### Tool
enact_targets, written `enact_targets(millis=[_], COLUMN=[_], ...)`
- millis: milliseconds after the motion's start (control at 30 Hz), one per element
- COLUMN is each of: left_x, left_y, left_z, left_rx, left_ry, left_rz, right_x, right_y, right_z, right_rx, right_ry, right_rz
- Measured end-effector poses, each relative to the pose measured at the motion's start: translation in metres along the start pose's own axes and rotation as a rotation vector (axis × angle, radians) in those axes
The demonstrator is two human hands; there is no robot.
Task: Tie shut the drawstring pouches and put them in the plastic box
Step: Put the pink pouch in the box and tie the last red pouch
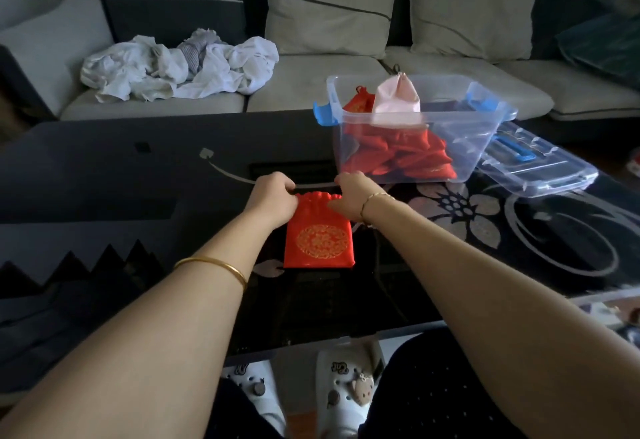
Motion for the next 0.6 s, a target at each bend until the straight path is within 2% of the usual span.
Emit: enact_targets(millis=[100, 233, 367, 467, 600], left_x=[-0.003, -0.006, 0.002, 0.012, 0.024], left_y=[0.0, 0.004, 0.005, 0.009, 0.015], left_z=[-0.004, -0.003, -0.002, 0.003, 0.01], left_rx=[-0.021, -0.047, -0.051, -0.1, -0.136], left_ry=[-0.045, -0.032, 0.087, 0.074, 0.109], left_rz=[-0.038, -0.08, -0.086, -0.061, 0.028], right_x=[-0.012, -0.01, 0.004, 0.015, 0.027], right_y=[0.0, 0.005, 0.015, 0.027, 0.036], right_z=[0.004, 0.004, 0.004, 0.004, 0.014], right_rx=[0.012, 0.16, 0.291, 0.295, 0.176], right_ry=[0.003, -0.118, -0.193, -0.263, -0.437], right_rz=[-0.015, 0.068, 0.217, 0.302, 0.298])
Point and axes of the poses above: each hand's wrist, its own y-axis away from the middle knuckle, its own x-axis out of the back of the hand, z = x × y, the point moved 2 cm from there along -y, towards the middle knuckle, and after that the axes turned 8 degrees about x, right-handed, at the moved point
